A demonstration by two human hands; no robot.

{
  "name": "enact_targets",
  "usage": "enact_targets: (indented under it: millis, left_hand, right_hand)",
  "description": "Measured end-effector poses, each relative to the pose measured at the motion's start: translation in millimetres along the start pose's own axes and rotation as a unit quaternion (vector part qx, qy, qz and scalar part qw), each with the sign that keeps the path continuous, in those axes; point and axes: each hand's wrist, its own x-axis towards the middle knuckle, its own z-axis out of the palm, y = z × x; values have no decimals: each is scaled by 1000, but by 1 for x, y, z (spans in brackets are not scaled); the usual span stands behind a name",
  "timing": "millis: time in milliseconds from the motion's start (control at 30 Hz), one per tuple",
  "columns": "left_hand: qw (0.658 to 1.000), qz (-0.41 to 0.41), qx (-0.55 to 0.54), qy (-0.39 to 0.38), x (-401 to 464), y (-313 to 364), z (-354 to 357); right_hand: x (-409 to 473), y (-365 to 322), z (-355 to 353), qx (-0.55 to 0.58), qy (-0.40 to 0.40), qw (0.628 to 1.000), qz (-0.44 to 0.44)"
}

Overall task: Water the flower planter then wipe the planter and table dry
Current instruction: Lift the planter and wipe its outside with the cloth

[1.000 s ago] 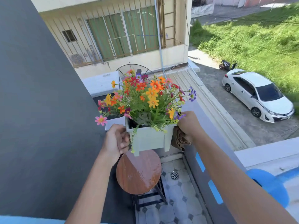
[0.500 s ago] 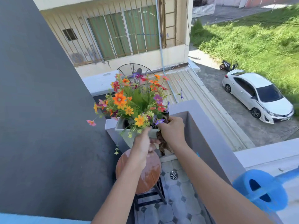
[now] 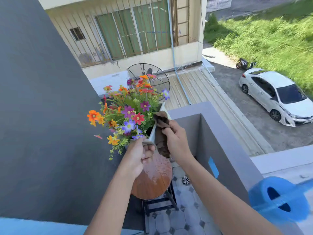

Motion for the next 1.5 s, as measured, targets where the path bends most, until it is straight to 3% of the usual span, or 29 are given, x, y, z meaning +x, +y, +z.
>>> enact_targets:
  millis: [67,167,233,367,733,933,1133,1333,1500]
  left_hand:
    - [999,2,5,-31,-5,1,-4]
    - [998,6,-17,-61,-15,5,-4]
    - [997,11,-47,-63,-22,11,-1]
    - [994,12,-86,-60,-27,19,4]
    - [992,-9,-111,-56,-19,26,2]
    - [989,-38,-128,-67,-16,17,2]
    - [995,-37,-72,-59,-14,10,15]
    - [994,-22,-43,-100,-17,12,16]
    - [991,-29,-57,-115,-18,12,12]
  right_hand:
    - [17,2,-10,-26,49,998,-38]
    - [45,5,-25,-159,88,976,-118]
    - [50,9,-31,-194,96,969,-120]
    - [31,29,-35,-204,105,966,-122]
    - [-20,42,-28,-177,-1,965,-193]
    - [-44,49,-28,-199,35,943,-264]
    - [-33,31,-14,-179,66,946,-264]
    - [18,-3,-15,-142,134,943,-268]
    - [56,3,-33,-162,199,949,-186]
